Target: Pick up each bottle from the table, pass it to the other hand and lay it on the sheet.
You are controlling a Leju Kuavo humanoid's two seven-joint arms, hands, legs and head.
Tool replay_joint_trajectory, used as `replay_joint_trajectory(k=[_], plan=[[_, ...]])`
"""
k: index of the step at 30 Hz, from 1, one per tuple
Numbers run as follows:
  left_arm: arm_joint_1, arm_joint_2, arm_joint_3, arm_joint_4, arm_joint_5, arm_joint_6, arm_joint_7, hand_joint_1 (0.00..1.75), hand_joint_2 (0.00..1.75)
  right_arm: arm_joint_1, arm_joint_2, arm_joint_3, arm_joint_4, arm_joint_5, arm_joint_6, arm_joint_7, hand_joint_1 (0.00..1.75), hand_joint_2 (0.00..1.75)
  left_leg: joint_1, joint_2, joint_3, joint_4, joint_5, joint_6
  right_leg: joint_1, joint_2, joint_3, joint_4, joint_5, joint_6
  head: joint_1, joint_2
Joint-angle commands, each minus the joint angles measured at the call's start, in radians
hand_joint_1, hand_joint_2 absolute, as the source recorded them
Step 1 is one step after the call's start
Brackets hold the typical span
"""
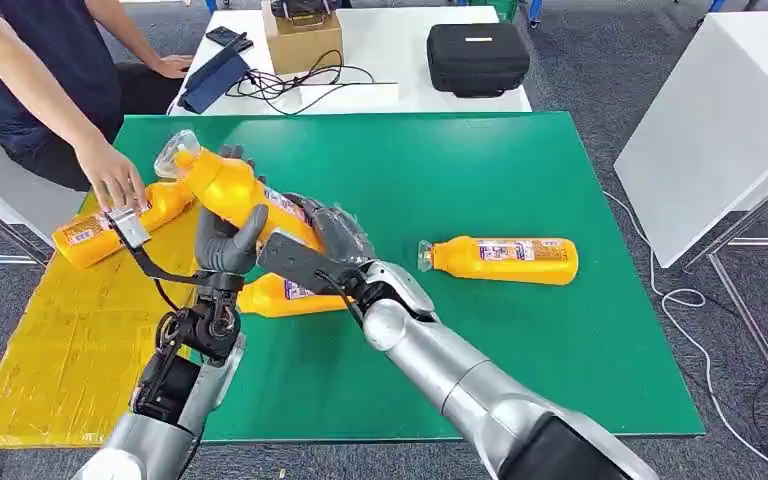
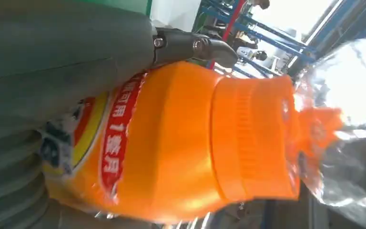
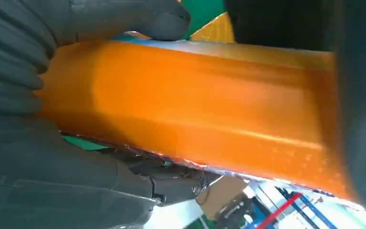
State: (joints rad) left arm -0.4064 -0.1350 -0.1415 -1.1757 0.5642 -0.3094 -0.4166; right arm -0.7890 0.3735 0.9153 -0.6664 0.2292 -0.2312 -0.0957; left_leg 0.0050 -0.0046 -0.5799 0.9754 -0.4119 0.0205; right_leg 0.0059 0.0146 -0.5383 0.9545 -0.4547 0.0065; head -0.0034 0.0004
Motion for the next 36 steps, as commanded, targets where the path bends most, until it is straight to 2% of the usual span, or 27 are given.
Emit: replay_joint_trajectory(k=[1, 4, 6, 8, 9, 10, 11, 14, 16, 17, 23, 25, 26, 27, 30, 31, 33, 36], plan=[[-0.037, 0.032, 0.017, 0.063, 0.004, 0.026, -0.014, 0.0, 1.75, 0.027, -0.024, 0.375, -0.066, 0.001, 0.038, 0.044, 1.75, 1.75, 0.001, 0.001, 0.005, -0.001, -0.002, 0.0, 0.001, 0.0, 0.006, -0.002, -0.001, 0.001, 0.0, 0.0], [-0.015, 0.034, 0.028, 0.036, 0.003, 0.035, -0.013, 0.0, 1.75, 0.064, -0.024, 0.42, -0.082, 0.034, 0.031, 0.048, 1.75, 1.75, 0.001, 0.0, 0.003, -0.001, -0.001, 0.0, 0.001, -0.001, 0.004, -0.002, -0.001, 0.001, -0.001, 0.0], [-0.006, 0.03, 0.035, 0.027, 0.003, 0.04, -0.014, 0.0, 1.75, 0.076, -0.024, 0.426, -0.084, 0.055, 0.026, 0.05, 1.75, 1.75, 0.002, -0.002, 0.006, -0.001, -0.003, -0.001, 0.002, -0.004, 0.008, -0.003, -0.003, 0.001, -0.001, 0.0], [0.0, 0.022, 0.044, 0.016, 0.003, 0.043, -0.017, 0.0, 1.75, 0.079, -0.024, 0.416, -0.08, 0.061, 0.03, 0.049, 1.75, 1.75, 0.001, -0.001, 0.002, -0.001, -0.001, -0.001, 0.001, -0.002, 0.003, -0.002, -0.001, 0.001, 0.0, 0.0], [0.001, 0.018, 0.046, 0.009, 0.004, 0.043, -0.019, 0.73, 1.75, 0.077, -0.024, 0.412, -0.075, 0.06, 0.034, 0.05, 1.75, 1.75, 0.001, -0.001, 0.003, -0.001, -0.001, -0.001, 0.001, -0.002, 0.004, -0.002, -0.001, 0.001, 0.0, 0.0], [0.005, 0.014, 0.051, -0.003, 0.004, 0.043, -0.021, 1.69, 1.75, 0.074, -0.024, 0.405, -0.069, 0.058, 0.036, 0.049, 1.75, 1.75, 0.001, -0.002, 0.001, 0.0, -0.001, -0.001, 0.001, -0.002, 0.003, -0.002, -0.001, 0.001, -0.001, 0.0], [0.007, 0.011, 0.053, -0.009, 0.004, 0.044, -0.02, 1.75, 1.75, 0.072, -0.024, 0.402, -0.063, 0.057, 0.038, 0.049, 1.75, 1.75, 0.001, -0.002, 0.003, 0.0, -0.001, -0.001, 0.001, -0.004, 0.005, -0.002, -0.002, 0.001, 0.0, 0.0], [0.011, 0.005, 0.061, -0.029, -0.004, 0.051, -0.021, 1.75, 1.75, 0.068, -0.024, 0.394, -0.049, 0.056, 0.042, 0.041, 1.75, 1.75, 0.001, -0.003, 0.002, 0.0, -0.001, -0.001, 0.001, -0.004, 0.004, -0.002, -0.001, 0.001, 0.0, 0.0], [0.013, 0.001, 0.065, -0.038, -0.006, 0.053, -0.021, 1.75, 1.75, 0.067, -0.024, 0.389, -0.043, 0.053, 0.043, 0.04, 1.75, 1.75, 0.002, -0.004, 0.006, 0.001, -0.003, -0.001, 0.002, -0.006, 0.008, -0.002, -0.003, 0.002, -0.001, 0.0], [0.017, -0.003, 0.07, -0.046, -0.011, 0.057, -0.017, 1.75, 1.75, 0.067, -0.024, 0.384, -0.036, 0.05, 0.042, 0.036, 1.75, 1.75, 0.001, -0.003, 0.002, 0.0, -0.001, -0.001, 0.001, -0.004, 0.003, -0.002, -0.001, 0.001, -0.001, 0.0], [0.013, -0.01, 0.07, -0.04, -0.036, 0.057, -0.014, 1.75, 1.75, 0.065, -0.024, 0.359, -0.008, 0.043, 0.027, 0.03, 1.75, 1.75, 0.002, -0.004, 0.004, 0.0, -0.001, -0.001, 0.001, -0.006, 0.006, -0.002, -0.002, 0.001, 0.0, 0.0], [0.011, -0.011, 0.071, -0.04, -0.046, 0.059, -0.019, 1.75, 1.75, 0.066, -0.024, 0.341, 0.0, 0.034, 0.021, 0.029, 1.75, 1.75, 0.001, -0.003, 0.001, -0.001, 0.0, 0.0, 0.0, -0.004, 0.002, -0.002, -0.001, 0.001, 0.0, 0.0], [0.011, -0.011, 0.073, -0.043, -0.055, 0.065, -0.023, 1.75, 1.75, 0.064, -0.024, 0.331, 0.007, 0.036, 0.01, 0.015, 0.0, 1.75, 0.001, -0.005, 0.003, 0.0, -0.001, -0.001, 0.001, -0.006, 0.005, -0.002, -0.002, 0.001, -0.001, 0.0], [0.009, -0.013, 0.078, -0.046, -0.079, 0.077, -0.033, 1.75, 1.75, 0.057, -0.024, 0.324, 0.017, 0.042, 0.018, 0.022, 0.0, 0.0, 0.001, -0.004, 0.002, 0.0, 0.0, -0.001, 0.001, -0.005, 0.003, -0.002, -0.001, 0.001, -0.001, 0.0], [0.007, -0.01, 0.089, -0.055, -0.142, 0.119, -0.059, 1.75, 1.75, 0.053, -0.024, 0.275, 0.028, 0.028, 0.029, -0.004, 0.0, 0.0, 0.001, -0.003, 0.0, 0.0, 0.0, 0.0, 0.001, -0.004, 0.002, -0.001, -0.001, 0.001, -0.001, 0.0], [0.006, -0.009, 0.091, -0.055, -0.142, 0.119, -0.059, 1.75, 1.75, 0.049, -0.024, 0.272, 0.031, 0.027, 0.031, -0.003, 0.0, 0.0, 0.002, -0.005, 0.005, 0.001, -0.002, -0.001, 0.002, -0.008, 0.008, -0.001, -0.003, 0.002, 0.0, 0.0], [0.005, -0.007, 0.093, -0.055, -0.141, 0.118, -0.058, 1.75, 1.75, 0.046, -0.024, 0.269, 0.034, 0.027, 0.032, -0.003, 0.0, 0.0, 0.001, -0.003, 0.0, 0.0, 0.0, -0.001, 0.001, -0.003, 0.001, -0.001, -0.001, 0.001, -0.002, 0.0], [0.006, -0.008, 0.093, -0.054, -0.141, 0.119, -0.058, 1.75, 1.75, 0.048, -0.024, 0.269, 0.034, 0.027, 0.032, -0.005, 0.0, 0.0, 0.002, -0.005, 0.003, 0.001, -0.002, -0.001, 0.002, -0.006, 0.005, -0.001, -0.003, 0.001, -0.001, 0.0]])
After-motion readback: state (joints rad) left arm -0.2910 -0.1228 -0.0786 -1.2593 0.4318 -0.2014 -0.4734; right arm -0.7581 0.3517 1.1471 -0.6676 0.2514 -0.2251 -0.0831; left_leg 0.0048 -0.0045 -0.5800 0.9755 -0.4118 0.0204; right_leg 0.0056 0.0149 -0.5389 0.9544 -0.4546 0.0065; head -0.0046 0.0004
